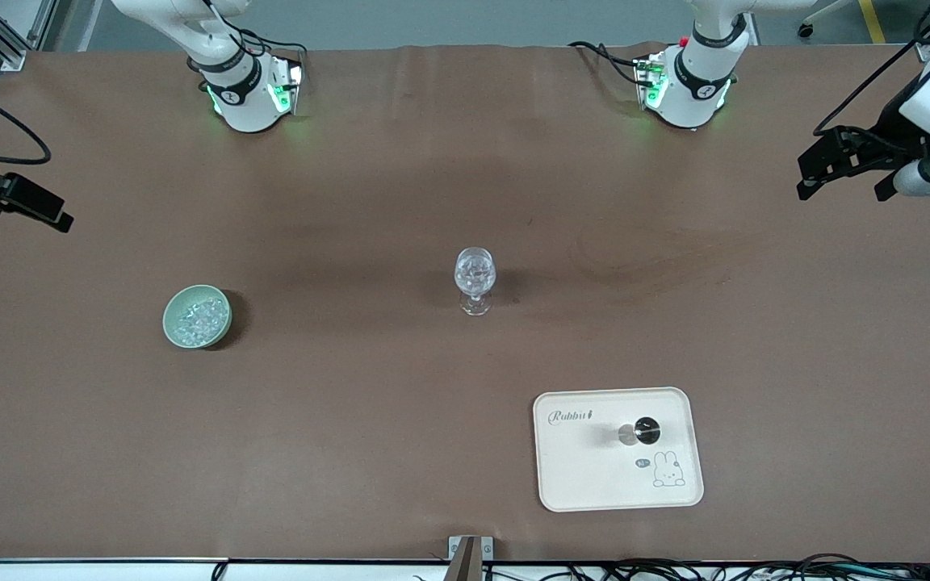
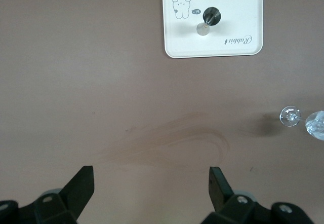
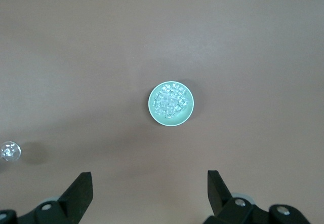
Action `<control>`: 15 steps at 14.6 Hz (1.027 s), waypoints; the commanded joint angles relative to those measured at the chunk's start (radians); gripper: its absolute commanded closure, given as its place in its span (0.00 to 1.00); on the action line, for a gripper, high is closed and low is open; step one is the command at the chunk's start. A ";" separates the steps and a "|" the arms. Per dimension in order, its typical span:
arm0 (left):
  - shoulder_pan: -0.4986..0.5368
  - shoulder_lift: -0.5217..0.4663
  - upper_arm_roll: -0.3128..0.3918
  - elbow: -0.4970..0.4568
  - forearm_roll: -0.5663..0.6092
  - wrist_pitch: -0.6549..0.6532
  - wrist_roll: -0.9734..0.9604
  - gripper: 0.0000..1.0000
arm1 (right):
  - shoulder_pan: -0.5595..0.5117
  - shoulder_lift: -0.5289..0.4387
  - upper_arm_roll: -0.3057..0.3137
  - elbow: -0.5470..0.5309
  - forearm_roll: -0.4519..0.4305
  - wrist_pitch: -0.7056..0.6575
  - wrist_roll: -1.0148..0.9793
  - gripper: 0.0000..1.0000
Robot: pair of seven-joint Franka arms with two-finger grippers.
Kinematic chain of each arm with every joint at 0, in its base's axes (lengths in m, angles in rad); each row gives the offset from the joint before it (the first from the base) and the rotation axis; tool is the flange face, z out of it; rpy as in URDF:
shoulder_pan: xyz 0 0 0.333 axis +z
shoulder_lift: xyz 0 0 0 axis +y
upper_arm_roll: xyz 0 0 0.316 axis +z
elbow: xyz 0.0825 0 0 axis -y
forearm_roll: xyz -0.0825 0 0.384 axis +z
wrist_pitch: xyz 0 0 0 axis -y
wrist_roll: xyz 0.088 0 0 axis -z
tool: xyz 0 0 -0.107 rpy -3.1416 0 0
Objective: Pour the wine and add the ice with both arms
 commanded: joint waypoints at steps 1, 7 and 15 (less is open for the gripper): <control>0.006 -0.008 -0.006 0.001 0.022 0.004 -0.009 0.00 | -0.026 -0.040 0.024 -0.044 0.008 0.020 -0.043 0.00; 0.010 -0.009 -0.003 0.000 0.023 0.001 0.006 0.00 | -0.061 -0.040 0.028 -0.048 0.008 0.020 -0.106 0.00; 0.006 0.063 0.022 0.059 0.019 -0.001 0.093 0.00 | -0.119 -0.109 0.077 -0.166 0.007 0.083 -0.117 0.00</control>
